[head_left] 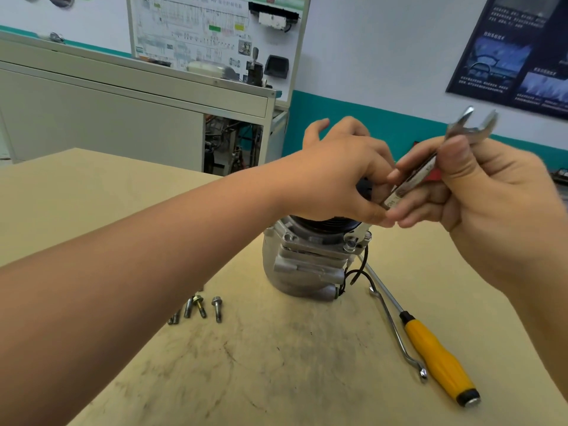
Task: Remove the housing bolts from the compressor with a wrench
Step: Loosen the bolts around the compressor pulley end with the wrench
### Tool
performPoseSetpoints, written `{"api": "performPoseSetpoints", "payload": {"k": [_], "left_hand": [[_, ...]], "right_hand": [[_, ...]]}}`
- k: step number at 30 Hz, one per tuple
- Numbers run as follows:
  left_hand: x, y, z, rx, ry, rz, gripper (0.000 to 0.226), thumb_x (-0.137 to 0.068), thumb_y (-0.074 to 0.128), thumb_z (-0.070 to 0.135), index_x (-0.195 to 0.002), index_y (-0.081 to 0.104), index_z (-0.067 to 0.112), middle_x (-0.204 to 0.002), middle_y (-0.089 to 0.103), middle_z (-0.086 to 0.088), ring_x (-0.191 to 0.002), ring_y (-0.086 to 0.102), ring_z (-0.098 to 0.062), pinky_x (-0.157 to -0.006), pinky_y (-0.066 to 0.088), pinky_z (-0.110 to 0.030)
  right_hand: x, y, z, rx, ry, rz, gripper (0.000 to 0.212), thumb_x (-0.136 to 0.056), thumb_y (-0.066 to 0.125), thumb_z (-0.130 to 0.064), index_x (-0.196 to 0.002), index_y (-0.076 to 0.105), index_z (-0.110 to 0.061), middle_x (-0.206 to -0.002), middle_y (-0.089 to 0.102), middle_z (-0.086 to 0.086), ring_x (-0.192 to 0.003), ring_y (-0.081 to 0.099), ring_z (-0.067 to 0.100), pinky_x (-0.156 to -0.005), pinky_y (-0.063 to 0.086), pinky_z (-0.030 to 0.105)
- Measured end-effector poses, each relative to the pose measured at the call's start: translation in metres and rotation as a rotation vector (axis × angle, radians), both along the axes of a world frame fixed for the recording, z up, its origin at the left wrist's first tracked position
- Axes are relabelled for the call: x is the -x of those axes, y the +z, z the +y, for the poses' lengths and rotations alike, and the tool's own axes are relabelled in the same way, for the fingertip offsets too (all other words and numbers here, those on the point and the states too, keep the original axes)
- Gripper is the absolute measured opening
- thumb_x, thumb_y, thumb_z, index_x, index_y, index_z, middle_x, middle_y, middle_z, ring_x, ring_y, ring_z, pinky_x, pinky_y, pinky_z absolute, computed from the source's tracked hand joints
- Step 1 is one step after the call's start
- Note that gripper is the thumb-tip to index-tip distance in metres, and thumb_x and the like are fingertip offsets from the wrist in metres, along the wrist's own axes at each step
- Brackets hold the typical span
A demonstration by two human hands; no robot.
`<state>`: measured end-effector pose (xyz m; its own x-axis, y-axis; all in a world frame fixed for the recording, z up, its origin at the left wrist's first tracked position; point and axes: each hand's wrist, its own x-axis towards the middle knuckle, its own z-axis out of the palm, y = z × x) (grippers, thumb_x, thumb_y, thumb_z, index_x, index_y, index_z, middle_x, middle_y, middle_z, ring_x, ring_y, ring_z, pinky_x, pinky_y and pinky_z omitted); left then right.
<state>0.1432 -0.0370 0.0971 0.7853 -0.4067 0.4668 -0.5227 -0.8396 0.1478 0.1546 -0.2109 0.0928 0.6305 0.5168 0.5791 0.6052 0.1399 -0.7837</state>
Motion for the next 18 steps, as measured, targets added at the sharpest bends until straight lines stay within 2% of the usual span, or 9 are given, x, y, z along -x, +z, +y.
{"api": "performPoseSetpoints", "payload": {"k": [3, 6, 9, 18], "left_hand": [[-0.001, -0.002, -0.001, 0.001, 0.032, -0.019, 0.032, -0.080, 0.067, 0.048, -0.077, 0.065, 0.015, -0.086, 0.046, 0.024, -0.115, 0.027, -0.008, -0.113, 0.007, -0.049], [0.000, -0.001, 0.000, 0.068, 0.038, -0.026, 0.034, -0.078, 0.069, 0.048, -0.076, 0.067, 0.014, -0.092, 0.053, 0.021, -0.118, 0.029, -0.009, -0.112, 0.010, -0.048], [0.002, 0.003, 0.003, 0.145, 0.028, -0.041, 0.032, -0.076, 0.071, 0.046, -0.075, 0.069, 0.014, -0.082, 0.049, 0.029, -0.116, 0.031, -0.007, -0.111, 0.014, -0.046], [0.001, -0.003, 0.003, 0.088, 0.063, -0.021, 0.031, -0.078, 0.070, 0.047, -0.075, 0.070, 0.016, -0.082, 0.044, 0.033, -0.119, 0.028, -0.006, -0.112, 0.011, -0.046]], "right_hand": [[0.001, 0.002, 0.010, 0.030, -0.040, -0.007, 0.038, -0.077, 0.047, -0.046, -0.081, 0.061, -0.011, -0.070, 0.068, 0.008, -0.053, 0.066, 0.020, -0.050, 0.054, 0.023], [0.001, 0.009, 0.016, 0.067, -0.101, -0.077, 0.036, -0.082, 0.044, -0.044, -0.078, 0.060, -0.013, -0.068, 0.067, 0.007, -0.050, 0.065, 0.017, -0.047, 0.053, 0.022], [0.000, 0.016, 0.018, 0.031, -0.104, -0.104, 0.035, -0.085, 0.043, -0.044, -0.076, 0.060, -0.015, -0.067, 0.068, 0.005, -0.047, 0.064, 0.017, -0.044, 0.050, 0.021], [0.000, 0.009, 0.020, 0.039, -0.129, -0.063, 0.037, -0.083, 0.041, -0.044, -0.077, 0.058, -0.012, -0.065, 0.068, 0.006, -0.045, 0.063, 0.015, -0.043, 0.052, 0.022]]}}
